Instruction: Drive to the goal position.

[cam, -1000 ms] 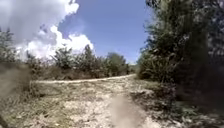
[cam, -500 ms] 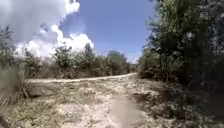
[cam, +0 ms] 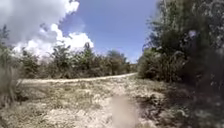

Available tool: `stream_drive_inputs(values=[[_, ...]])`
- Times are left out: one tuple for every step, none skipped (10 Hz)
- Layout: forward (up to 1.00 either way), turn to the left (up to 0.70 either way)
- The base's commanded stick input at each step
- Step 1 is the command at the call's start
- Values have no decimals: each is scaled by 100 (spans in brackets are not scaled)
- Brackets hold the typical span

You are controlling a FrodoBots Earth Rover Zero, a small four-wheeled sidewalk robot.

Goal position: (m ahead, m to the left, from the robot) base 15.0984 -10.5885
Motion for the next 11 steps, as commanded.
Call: stream_drive_inputs(values=[[50,0],[50,0],[50,0],[50,0],[50,0],[50,0],[50,0],[50,0],[50,0],[50,0],[50,0]])
